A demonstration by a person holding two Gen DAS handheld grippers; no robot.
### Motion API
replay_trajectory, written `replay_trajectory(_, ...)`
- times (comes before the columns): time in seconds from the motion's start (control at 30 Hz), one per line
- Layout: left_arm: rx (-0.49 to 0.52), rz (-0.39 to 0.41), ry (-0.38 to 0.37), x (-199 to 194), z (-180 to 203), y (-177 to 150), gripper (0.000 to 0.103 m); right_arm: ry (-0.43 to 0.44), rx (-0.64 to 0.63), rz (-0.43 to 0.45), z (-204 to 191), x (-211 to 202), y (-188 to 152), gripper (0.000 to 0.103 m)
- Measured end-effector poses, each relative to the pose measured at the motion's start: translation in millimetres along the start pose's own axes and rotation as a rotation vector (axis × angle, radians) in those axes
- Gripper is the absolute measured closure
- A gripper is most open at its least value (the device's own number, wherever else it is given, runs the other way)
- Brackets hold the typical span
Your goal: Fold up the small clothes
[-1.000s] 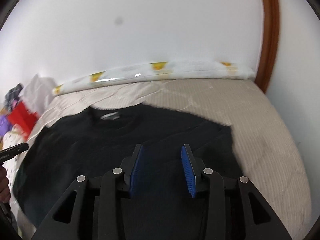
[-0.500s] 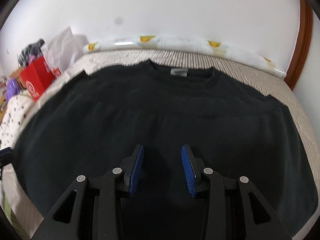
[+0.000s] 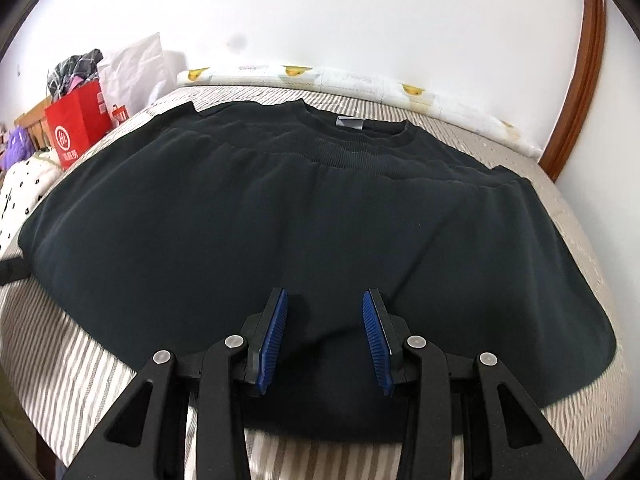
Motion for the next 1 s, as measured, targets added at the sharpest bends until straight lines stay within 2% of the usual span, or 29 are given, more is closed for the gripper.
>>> replay_trajectory(0.2,0.002,0.013,0.003,13,7,7,0.045,-0.002,0.022,0.016,0,-16,-11,0.064)
replay_trajectory(0.33,0.011,0.021,0.032,21,14,11,0.046,0.031,-0.012,0.022,0,-28,-10,0.064)
replay_trajectory(0.5,0.017,0.032,0.086,28,20,16,0.047,0.047,0.032,0.032,15,-39,-9,0.064)
replay_trajectory(0.6,0.026,0.047,0.137,30,22,16,0.056,0.037,0.061,0.047,27,-44,-8,0.064)
replay_trajectory(0.7,0.022,0.059,0.162,28,21,17,0.07,-0.002,0.083,0.059,41,-45,-7,0.064)
replay_trajectory(0.77,0.038,0.065,0.166,24,24,21,0.089,-0.012,0.108,0.067,53,-48,-7,0.064)
replay_trajectory(1.0,0.096,0.11,0.16,10,55,38,0.091,-0.065,0.132,0.055,83,-55,-13,0.064)
Point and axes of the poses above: each gripper's, at about its wrist camera, not at the fingertips, and x roughly the way its jaws point, z to its right, y to its top, the point moved 3 cm from there along x, roughly the way its jaws point, and after that the axes turned 11 degrees about z, right-handed, at the moved point
